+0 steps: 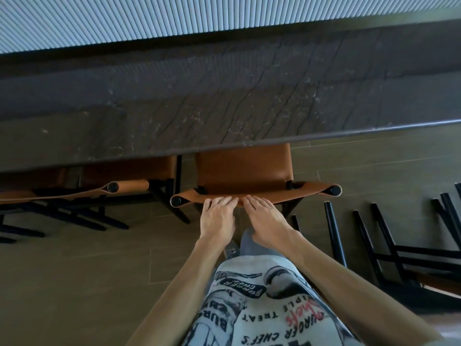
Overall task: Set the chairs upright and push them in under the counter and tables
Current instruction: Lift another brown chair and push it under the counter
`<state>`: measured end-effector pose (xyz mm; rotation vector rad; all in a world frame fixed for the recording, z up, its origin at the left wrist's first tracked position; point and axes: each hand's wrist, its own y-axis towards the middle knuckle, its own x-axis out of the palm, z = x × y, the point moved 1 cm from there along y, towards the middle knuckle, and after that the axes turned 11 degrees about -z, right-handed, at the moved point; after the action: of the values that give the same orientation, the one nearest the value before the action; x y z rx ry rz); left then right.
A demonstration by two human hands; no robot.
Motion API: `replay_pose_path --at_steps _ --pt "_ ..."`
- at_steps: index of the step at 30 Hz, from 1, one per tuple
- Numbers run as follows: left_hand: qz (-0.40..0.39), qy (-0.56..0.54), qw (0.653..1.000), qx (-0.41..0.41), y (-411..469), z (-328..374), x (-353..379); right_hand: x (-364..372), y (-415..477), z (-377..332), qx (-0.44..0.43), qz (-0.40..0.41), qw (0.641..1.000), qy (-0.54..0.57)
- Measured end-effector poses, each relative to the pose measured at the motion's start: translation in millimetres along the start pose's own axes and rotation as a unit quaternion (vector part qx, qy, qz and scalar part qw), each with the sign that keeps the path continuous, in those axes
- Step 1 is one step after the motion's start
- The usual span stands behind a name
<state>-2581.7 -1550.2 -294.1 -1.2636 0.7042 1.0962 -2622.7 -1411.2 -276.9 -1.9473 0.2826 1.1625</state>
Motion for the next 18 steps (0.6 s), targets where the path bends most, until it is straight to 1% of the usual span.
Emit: replay_pose_path --at_steps 5,9,11,14,18 --pt "0.011 0.003 1.000 0.017 5.3 -5.5 -1.1 8.0 6.7 5.3 -0.002 0.024 0.999 0.025" --pt "0.018 0.010 0.999 0.044 17.6 -12.2 -3.7 14.4 13.3 15.1 0.002 0.099 0.995 0.031" --pt "0.011 0.008 0.999 0.041 26.4 -16.5 -5.7 12.6 19.4 22.4 0.007 0.128 0.991 0.029" --pt "-0.016 0.024 0.999 0.023 42.9 -22.0 -8.5 5.2 32.4 32.6 0.019 0.098 0.995 0.007" --pt "-0.074 0.055 0.995 0.027 52.6 -24.8 -3.9 6.5 38.2 34.6 0.040 0.077 0.996 -0.024"
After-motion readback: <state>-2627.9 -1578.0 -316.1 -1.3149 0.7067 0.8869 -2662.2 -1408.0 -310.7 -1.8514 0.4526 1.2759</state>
